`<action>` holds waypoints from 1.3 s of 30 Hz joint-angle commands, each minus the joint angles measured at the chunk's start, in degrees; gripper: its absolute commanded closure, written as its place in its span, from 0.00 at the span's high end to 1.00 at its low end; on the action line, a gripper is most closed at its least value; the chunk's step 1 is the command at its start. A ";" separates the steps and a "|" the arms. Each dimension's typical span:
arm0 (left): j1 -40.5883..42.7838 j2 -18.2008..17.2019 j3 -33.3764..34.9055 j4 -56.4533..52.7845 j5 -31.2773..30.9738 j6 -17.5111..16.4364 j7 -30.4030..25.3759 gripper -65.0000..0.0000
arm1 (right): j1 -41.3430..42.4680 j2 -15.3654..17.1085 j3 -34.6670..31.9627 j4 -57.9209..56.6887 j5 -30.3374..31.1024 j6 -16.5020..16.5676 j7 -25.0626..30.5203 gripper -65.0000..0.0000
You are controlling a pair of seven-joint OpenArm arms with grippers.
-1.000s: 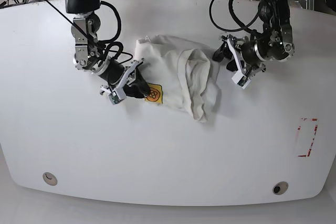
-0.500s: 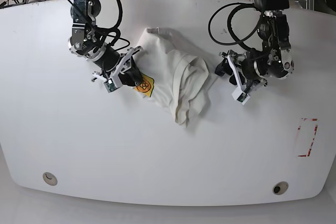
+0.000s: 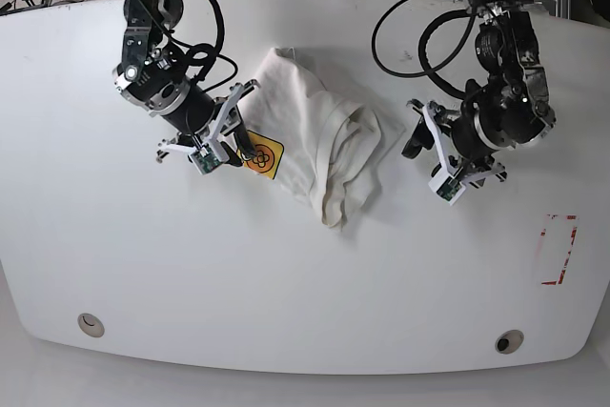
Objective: Fold the T-shirt properly
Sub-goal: 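Lower the left gripper onto the shirt and flatten the bundle, then pinch the shirt edge with the left gripper and pull it straight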
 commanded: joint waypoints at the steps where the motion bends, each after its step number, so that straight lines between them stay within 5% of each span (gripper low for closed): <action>1: 2.10 0.73 0.03 2.19 -2.68 -0.10 -0.51 0.50 | 0.71 0.18 0.03 0.70 0.46 0.01 1.06 0.23; 19: 11.16 4.60 0.29 -8.18 -6.99 -0.10 -7.19 0.50 | 4.58 2.46 -0.41 -18.91 0.38 0.01 13.19 0.23; 39: -9.15 4.60 1.34 -35.61 -7.07 -0.10 -13.08 0.50 | -5.88 -1.76 -0.41 -12.49 0.29 0.01 13.19 0.22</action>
